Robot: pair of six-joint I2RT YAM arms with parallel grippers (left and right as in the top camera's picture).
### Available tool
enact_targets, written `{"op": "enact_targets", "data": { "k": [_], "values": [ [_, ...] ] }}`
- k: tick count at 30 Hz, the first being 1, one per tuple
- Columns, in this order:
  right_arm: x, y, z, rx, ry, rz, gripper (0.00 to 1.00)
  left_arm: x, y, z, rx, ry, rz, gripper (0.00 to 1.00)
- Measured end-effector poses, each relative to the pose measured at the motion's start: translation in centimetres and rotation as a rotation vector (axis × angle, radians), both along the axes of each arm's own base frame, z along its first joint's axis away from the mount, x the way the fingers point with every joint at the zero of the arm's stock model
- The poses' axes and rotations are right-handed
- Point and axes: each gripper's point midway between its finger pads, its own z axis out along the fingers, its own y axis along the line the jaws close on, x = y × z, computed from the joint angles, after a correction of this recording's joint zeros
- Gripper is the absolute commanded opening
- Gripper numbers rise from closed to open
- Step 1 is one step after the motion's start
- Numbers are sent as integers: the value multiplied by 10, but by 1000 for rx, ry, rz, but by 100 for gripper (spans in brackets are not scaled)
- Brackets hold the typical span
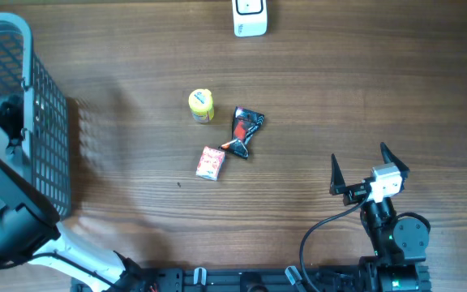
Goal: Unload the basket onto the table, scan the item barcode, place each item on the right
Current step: 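Release the bag and move the left gripper back into the basket, then lower the left gripper onto the silver-lidded tin can and grasp it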
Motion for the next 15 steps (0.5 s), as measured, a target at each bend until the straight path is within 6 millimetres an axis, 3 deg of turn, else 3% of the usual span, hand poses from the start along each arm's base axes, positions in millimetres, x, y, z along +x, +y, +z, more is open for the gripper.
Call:
{"op": "enact_targets", "data": {
  "k": [3, 7, 15],
  "values": [
    [0, 0, 0, 0, 0, 0, 100, -16, 10, -1, -15, 17, 52, 100],
    [0, 0, 0, 0, 0, 0, 100, -22, 13, -3, -32, 19, 85, 100],
    [0, 0, 0, 0, 0, 0, 100, -10, 8, 1, -68, -44, 62, 100]
  ]
}}
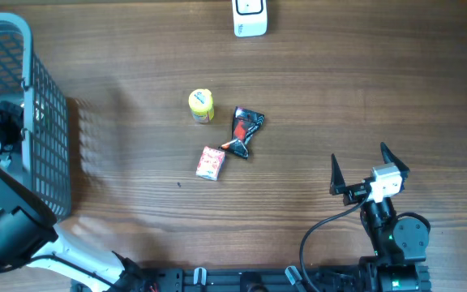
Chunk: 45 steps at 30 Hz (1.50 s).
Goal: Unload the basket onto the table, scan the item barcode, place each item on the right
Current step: 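Lower the left gripper onto the silver-lidded tin can and grasp it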
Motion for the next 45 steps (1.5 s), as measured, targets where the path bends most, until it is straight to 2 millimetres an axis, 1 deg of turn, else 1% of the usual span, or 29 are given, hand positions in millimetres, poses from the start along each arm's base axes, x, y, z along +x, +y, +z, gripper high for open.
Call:
{"op": "enact_targets", "data": {
  "k": [2, 5, 8, 13, 18, 21, 26, 32, 39, 41, 45],
  "values": [
    [0, 0, 0, 0, 0, 0, 100, 8, -4, 4, -16, -42, -23, 100],
    [0, 0, 0, 0, 0, 0, 100, 24, -8, 17, -28, -131, -67, 100],
    [0, 0, 0, 0, 0, 0, 100, 34, -13, 25, -34, -180, -101, 100],
    [0, 0, 0, 0, 0, 0, 100, 48, -30, 28, -37, -192, -149, 100],
    [0, 0, 0, 0, 0, 0, 100, 61, -48, 25, 8, -151, -174, 100],
    [0, 0, 0, 0, 0, 0, 100, 60, -48, 23, 47, -113, -159, 100],
    [0, 0, 0, 0, 0, 0, 100, 51, -40, 19, 86, -55, -121, 100],
    [0, 0, 0, 0, 0, 0, 100, 47, -35, 19, 112, -32, -99, 100],
    [0, 0, 0, 0, 0, 0, 100, 46, -33, 18, 118, -27, -93, 100],
    [0, 0, 0, 0, 0, 0, 100, 46, -34, 15, 112, -22, -95, 100],
    [0, 0, 0, 0, 0, 0, 100, 47, -36, -1, 84, -8, -105, 100]
  ]
}}
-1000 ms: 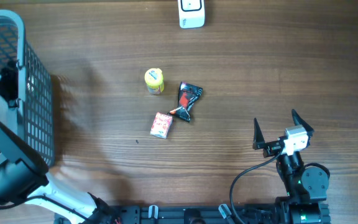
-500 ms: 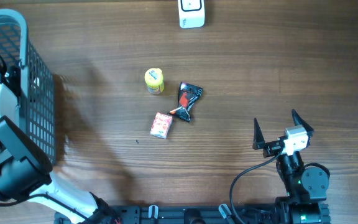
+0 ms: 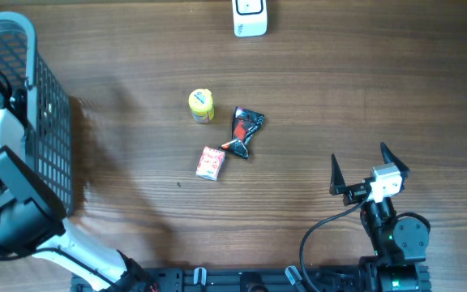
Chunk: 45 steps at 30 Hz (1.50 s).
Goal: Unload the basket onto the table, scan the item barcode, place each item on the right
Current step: 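Lower the left gripper onto the silver-lidded tin can and grasp it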
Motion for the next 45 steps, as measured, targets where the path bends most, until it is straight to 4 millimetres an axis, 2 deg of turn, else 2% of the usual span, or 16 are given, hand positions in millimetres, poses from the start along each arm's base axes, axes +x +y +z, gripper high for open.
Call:
{"op": "enact_targets", "data": {
  "k": [12, 25, 30, 39, 45],
  "values": [
    [0, 0, 0, 0, 0, 0, 100, 6, 2, -5, -1, -21, -2, 100],
    [0, 0, 0, 0, 0, 0, 100, -3, -5, -8, -62, 10, 46, 100],
    [0, 0, 0, 0, 0, 0, 100, -16, -4, -6, -73, 44, 67, 100],
    [0, 0, 0, 0, 0, 0, 100, -63, 27, -4, -102, 99, 183, 100],
    [0, 0, 0, 0, 0, 0, 100, -68, 30, -3, -104, 103, 197, 100]
  ]
}}
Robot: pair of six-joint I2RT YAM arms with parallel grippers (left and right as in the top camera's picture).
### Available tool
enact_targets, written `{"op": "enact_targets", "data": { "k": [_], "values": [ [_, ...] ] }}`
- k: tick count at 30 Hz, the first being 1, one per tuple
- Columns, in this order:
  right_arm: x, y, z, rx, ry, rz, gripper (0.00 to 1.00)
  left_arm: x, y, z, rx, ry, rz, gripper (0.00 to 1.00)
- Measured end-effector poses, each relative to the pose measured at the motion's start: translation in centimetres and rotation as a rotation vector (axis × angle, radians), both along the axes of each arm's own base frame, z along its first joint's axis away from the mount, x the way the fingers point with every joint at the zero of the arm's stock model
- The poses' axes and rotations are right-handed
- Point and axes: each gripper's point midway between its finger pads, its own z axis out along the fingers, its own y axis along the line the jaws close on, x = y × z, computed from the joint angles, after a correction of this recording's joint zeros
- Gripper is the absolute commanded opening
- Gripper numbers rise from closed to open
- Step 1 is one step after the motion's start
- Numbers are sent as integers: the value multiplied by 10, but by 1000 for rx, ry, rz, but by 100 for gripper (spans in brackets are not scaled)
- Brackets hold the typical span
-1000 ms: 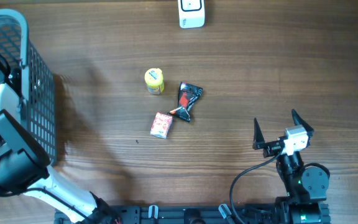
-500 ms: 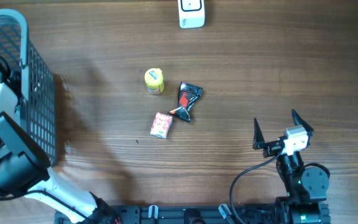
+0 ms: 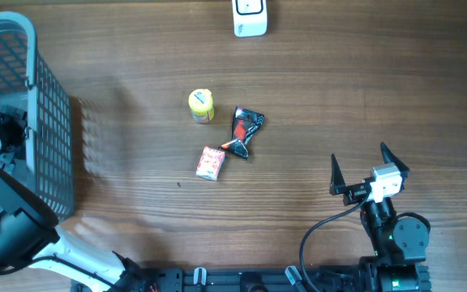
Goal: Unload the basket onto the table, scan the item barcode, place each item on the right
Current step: 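Lower the left gripper onto the silver-lidded tin can and grasp it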
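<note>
Three items lie mid-table: a yellow capped container (image 3: 201, 105), a dark snack packet (image 3: 246, 130) and a small pink box (image 3: 211, 162). A white barcode scanner (image 3: 250, 18) stands at the far edge. My right gripper (image 3: 358, 153) rests open near the front right, well clear of the items, with nothing between its fingers. My left arm (image 3: 6, 219) reaches into the grey wire basket (image 3: 51, 122) at the left. Its gripper end (image 3: 2, 130) is a dark shape inside the basket, and its jaws are hidden.
The basket takes up the whole left side of the table, its mesh wall facing the items. Cables and the arm mounts run along the front edge.
The left arm's end inside the basket has moved back toward the front, from near the basket's far corner to its middle. The items, scanner and right arm have not moved.
The left arm was inside the basket at every moment, first mid-basket, then further toward the far corner with the basket nudged slightly right, and now mid-basket again. The three items, the scanner and the open right gripper stayed put throughout.
</note>
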Motion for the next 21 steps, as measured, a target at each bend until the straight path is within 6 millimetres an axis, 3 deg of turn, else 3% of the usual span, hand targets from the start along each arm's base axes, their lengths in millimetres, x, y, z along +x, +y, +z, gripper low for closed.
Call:
{"op": "enact_targets", "data": {
  "k": [6, 14, 21],
  "values": [
    [0, 0, 0, 0, 0, 0, 100, 2, -1, 8, 7, -28, -6, 100],
    [0, 0, 0, 0, 0, 0, 100, 16, 2, 57, 77, -155, -27, 100],
    [0, 0, 0, 0, 0, 0, 100, 25, 3, 65, 94, -198, -42, 100]
  ]
}}
